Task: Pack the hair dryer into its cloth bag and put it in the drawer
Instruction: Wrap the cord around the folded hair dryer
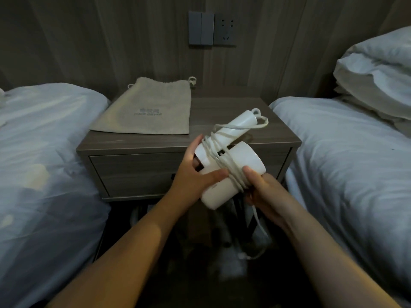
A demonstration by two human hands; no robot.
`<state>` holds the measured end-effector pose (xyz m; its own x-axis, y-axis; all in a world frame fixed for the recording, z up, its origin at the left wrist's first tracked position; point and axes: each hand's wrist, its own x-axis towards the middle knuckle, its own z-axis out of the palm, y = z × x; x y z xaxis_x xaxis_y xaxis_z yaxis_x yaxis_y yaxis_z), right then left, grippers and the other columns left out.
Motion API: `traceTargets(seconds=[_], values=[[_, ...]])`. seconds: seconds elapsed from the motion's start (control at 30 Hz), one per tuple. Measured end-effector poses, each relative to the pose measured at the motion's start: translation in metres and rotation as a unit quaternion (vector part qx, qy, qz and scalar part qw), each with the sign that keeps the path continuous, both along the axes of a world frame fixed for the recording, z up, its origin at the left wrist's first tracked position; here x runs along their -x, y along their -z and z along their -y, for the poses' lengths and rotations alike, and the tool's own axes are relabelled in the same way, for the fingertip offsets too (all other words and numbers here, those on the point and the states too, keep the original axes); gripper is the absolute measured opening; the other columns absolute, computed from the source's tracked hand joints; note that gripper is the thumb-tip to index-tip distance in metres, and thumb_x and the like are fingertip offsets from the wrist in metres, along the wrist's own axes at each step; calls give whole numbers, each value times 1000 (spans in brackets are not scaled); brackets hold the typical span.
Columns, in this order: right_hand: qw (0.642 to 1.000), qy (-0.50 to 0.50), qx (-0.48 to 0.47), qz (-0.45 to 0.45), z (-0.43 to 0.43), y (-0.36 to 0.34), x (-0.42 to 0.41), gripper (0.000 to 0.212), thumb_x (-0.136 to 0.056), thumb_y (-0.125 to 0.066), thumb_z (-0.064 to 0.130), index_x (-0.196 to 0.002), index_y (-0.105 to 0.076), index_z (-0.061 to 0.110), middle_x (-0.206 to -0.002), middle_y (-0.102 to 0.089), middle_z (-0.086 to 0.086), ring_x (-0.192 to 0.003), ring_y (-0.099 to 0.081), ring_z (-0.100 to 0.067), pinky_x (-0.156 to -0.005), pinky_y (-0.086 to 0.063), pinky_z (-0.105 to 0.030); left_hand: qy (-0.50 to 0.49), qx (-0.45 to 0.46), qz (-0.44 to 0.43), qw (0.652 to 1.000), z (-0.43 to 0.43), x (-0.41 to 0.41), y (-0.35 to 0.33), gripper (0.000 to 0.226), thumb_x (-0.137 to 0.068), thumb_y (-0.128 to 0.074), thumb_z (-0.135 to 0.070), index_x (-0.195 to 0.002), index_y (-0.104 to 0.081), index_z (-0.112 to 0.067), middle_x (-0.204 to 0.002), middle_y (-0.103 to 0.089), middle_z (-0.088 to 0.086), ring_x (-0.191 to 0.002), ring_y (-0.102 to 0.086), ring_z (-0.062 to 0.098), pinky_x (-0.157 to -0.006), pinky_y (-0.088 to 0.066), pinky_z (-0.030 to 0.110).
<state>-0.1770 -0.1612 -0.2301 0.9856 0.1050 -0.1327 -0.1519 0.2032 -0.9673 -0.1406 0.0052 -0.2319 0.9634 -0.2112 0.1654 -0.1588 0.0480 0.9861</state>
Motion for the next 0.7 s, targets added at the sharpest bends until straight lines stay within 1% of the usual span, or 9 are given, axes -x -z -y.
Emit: traceTargets(seconds=[0.07, 0.13, 0.2, 0.27, 0.37, 0.43, 0.5, 0.6, 0.7], values=[[1000, 5, -1, -2, -7, -1, 3, 13, -94, -47, 24, -92, -55, 14, -54, -62, 11, -43, -54, 3, -39, -38, -12, -8, -6, 0, 1000, 1, 0, 1, 94, -70, -76, -4, -144, -24, -30, -118, -50, -15, -112, -53, 6, -83, -52, 23], [1000, 6, -12, -4, -10, -2, 5, 13, -95, -43, 18, -92, -55, 14, -54, -64, 10, -43, -56, 5, -38, -39, -11, -12, -2, -7, 1000, 0, 0, 2, 95, -70, -76, -5, -144, -24, -31, -121, -51, -12, -112, -54, 8, -85, -52, 27], [1000, 14, -17, -2, -11, -6, 7, 13, -95, -44, 16, -90, -56, 12, -49, -63, 11, -42, -57, 5, -38, -40, -10, -13, -9, -11, 1000, 0, 0, 3, 94, -70, -76, -6, -144, -22, -30, -121, -51, -12, -112, -54, 8, -85, -52, 27], [999, 31, 10, 1, -11, -9, 9, 13, -94, -47, 17, -87, -56, 11, -43, -60, 13, -40, -55, 5, -38, -39, -8, -2, -15, -18, 1000, -1, -1, 3, 95, -70, -76, -11, -145, -20, -28, -116, -51, -18, -106, -55, 3, -79, -52, 21], [996, 54, 70, 11, -10, -11, 11, 13, -90, -55, 22, -81, -56, 13, -41, -57, 13, -37, -52, 6, -38, -37, -7, 24, -11, -51, 998, -1, -5, -2, 97, -66, -74, -37, -145, -19, -27, -118, -53, -10, -102, -56, 3, -75, -50, 20], [989, 68, 128, 18, -10, -13, 11, 10, -86, -62, 22, -81, -59, 14, -50, -59, 11, -38, -53, 8, -38, -37, -6, 18, -26, -58, 998, 0, -3, -7, 94, -65, -68, -50, -143, -22, -25, -116, -53, -9, -100, -55, 2, -77, -47, 21], [977, 67, 199, 34, -11, -13, 10, 11, -82, -67, 23, -83, -59, 15, -59, -58, 9, -39, -53, 11, -38, -36, -6, -15, -22, -60, 998, 2, 1, -8, 86, -65, -63, -48, -139, -27, -25, -110, -54, -13, -95, -55, -1, -74, -46, 20], [954, 58, 282, 83, -12, -12, 8, 15, -82, -66, 29, -73, -58, 20, -44, -58, 12, -40, -51, 13, -40, -34, -5, -63, -29, -41, 997, 2, 6, -7, 58, -84, -61, -36, -135, -34, -29, -104, -54, -20, -92, -55, -5, -71, -46, 17], [944, 21, 312, 104, -8, -15, 8, 16, -86, -60, 33, -73, -57, 23, -41, -58, 20, -41, -51, 13, -42, -35, -5, -92, -48, -23, 994, -1, 7, -10, 49, -90, -56, -29, -135, -38, -29, -99, -53, -25, -88, -55, -7, -67, -44, 11]])
